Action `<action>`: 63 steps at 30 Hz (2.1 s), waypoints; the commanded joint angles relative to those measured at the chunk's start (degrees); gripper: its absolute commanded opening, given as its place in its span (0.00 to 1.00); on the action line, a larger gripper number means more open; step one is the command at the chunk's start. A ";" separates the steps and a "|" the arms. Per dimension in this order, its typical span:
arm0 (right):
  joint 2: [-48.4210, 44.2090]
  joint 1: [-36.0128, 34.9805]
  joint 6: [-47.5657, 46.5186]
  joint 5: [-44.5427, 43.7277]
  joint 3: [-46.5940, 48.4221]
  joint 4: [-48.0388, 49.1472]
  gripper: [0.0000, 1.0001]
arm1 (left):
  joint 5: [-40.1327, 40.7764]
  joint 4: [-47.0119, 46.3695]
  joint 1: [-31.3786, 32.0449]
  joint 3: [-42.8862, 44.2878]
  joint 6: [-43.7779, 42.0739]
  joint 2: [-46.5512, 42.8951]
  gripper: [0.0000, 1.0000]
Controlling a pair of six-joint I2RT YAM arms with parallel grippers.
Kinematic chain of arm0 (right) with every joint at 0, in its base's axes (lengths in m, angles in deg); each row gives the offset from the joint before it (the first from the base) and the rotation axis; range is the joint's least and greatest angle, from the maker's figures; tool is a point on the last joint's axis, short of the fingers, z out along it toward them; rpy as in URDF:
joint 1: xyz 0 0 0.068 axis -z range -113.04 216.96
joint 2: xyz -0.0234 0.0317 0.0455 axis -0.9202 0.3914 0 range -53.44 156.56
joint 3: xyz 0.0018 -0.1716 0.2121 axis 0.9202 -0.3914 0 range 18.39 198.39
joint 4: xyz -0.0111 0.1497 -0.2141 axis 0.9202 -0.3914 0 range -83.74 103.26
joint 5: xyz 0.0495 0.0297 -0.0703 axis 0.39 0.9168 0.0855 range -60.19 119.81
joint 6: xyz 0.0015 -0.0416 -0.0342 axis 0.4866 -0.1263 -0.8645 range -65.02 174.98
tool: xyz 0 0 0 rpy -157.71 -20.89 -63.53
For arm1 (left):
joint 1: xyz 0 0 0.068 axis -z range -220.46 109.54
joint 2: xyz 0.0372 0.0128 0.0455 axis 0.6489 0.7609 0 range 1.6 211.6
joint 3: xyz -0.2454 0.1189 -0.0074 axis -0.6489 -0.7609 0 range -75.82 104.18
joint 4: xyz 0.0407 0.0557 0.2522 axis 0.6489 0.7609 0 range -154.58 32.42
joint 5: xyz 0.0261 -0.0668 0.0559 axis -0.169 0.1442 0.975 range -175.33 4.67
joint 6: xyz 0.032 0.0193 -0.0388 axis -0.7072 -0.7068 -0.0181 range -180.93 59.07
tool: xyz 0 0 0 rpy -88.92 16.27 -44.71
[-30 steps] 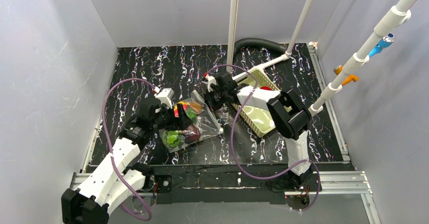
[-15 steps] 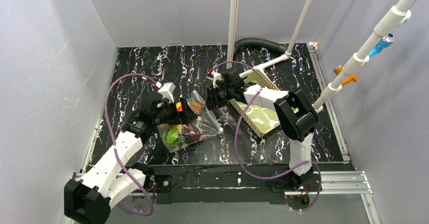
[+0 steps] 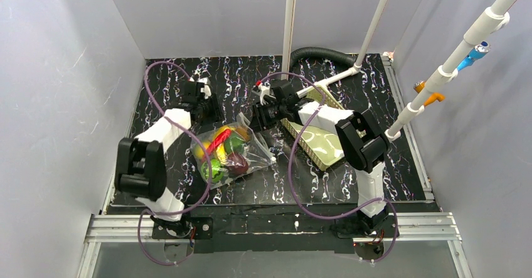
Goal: Open the zip-top bag and remove the fake food
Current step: Pick up the fake fruit from the zipper food storage bag.
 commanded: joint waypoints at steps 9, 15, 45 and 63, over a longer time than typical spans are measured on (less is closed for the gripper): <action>5.63 -0.89 -2.90 -1.71 9.64 -6.35 0.54 | -15.26 4.30 -1.74 9.44 -4.31 15.90 0.41; 7.14 -1.39 -5.08 -3.29 10.71 -7.88 0.61 | -20.56 4.22 -1.61 9.45 -4.39 18.25 0.41; 7.41 -4.14 -9.08 -10.15 10.01 -12.38 0.44 | -18.90 -1.21 1.02 2.50 0.45 11.70 0.42; -9.03 -0.72 -13.30 -0.37 -3.48 -9.24 0.23 | -9.08 0.02 -1.98 -5.94 -5.95 -21.03 0.91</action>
